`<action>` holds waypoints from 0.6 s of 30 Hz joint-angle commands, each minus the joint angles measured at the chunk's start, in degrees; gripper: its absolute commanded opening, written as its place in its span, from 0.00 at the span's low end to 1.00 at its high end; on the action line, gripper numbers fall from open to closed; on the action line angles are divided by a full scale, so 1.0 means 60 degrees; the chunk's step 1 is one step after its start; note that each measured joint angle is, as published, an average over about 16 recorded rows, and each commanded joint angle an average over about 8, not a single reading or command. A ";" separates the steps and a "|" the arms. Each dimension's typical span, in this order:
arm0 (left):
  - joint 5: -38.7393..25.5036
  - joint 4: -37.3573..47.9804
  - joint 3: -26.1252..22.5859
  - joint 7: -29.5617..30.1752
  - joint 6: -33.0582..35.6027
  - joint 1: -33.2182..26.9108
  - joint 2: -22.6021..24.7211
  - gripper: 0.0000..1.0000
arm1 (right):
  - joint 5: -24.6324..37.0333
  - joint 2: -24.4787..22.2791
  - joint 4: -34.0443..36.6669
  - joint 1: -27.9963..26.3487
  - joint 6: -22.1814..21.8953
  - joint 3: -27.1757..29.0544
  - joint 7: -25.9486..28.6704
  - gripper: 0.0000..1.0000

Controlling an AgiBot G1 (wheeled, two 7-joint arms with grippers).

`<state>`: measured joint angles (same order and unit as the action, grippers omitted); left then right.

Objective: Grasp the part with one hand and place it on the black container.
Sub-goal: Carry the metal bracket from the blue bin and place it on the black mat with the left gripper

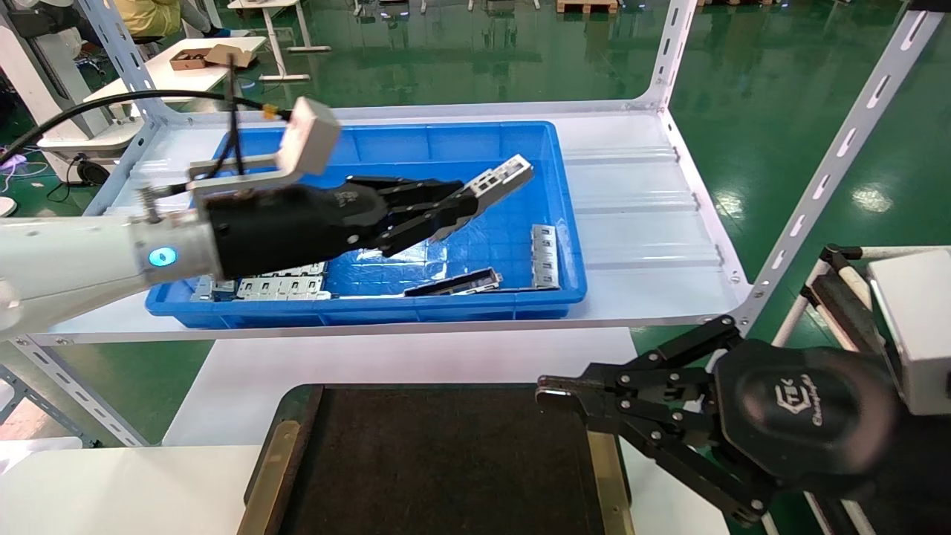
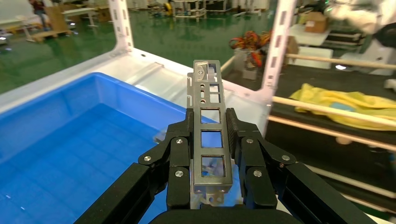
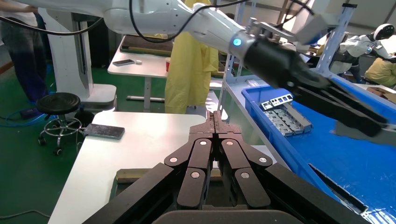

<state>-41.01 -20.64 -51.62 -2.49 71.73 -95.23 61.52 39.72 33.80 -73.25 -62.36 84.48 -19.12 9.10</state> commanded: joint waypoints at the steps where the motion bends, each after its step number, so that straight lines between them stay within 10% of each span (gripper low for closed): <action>1: 0.0046 -0.0178 0.0010 0.0075 0.0349 0.0056 -0.0292 0.00 | 0.0000 0.0000 0.0000 0.0000 0.0000 0.0000 0.0000 0.00; 18: 0.0393 -0.4812 -0.0068 0.1478 0.0133 0.1831 -0.2550 0.00 | -0.0003 -0.0002 0.0000 -0.0001 -0.0002 -0.0005 -0.0002 0.00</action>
<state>-38.97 -50.08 -52.24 6.37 71.27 -83.66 46.18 39.70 33.79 -73.25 -62.37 84.47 -19.14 9.09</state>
